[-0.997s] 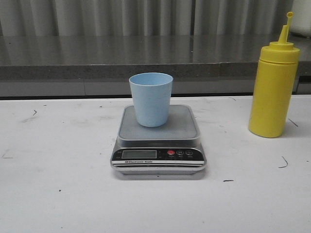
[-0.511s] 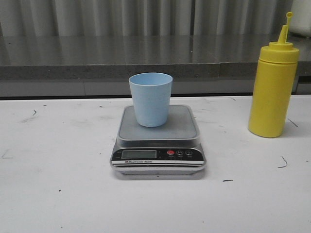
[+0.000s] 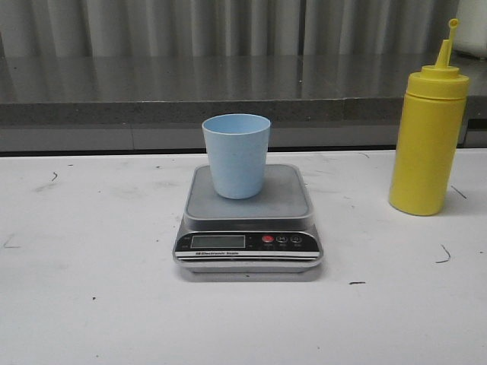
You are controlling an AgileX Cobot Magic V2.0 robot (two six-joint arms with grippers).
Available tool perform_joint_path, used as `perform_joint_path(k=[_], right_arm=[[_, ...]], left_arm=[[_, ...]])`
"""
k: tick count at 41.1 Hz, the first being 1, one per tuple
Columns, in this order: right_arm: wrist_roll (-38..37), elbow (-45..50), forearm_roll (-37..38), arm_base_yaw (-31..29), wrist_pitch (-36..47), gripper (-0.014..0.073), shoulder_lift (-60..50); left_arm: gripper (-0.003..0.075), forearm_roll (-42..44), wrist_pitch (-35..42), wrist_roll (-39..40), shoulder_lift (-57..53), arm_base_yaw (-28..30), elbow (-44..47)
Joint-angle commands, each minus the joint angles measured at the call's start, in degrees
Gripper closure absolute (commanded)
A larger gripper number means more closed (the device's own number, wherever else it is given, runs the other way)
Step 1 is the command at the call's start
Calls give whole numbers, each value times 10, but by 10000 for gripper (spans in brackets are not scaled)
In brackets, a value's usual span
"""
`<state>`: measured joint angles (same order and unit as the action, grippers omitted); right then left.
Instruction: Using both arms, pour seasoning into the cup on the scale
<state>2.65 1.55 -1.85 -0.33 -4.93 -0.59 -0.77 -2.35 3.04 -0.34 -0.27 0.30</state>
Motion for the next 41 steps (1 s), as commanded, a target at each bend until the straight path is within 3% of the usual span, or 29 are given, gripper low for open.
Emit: perform_joint_path(k=[1,13,22,41], right_arm=[[5,-4,-1,-3,49,662,-9],[3,-4,-1,-3,55,662,-9],[-84,-3,59,-3,56,662,-9],[-70,-3,40,1,56,662,-9]], left_arm=[[740,-6,48,1,-9,-1,13],[740,-6,48,1,-9,-1,13],[740,-6,48,1,-9,-1,13],[740,-6,48,1,-9,-1,13]])
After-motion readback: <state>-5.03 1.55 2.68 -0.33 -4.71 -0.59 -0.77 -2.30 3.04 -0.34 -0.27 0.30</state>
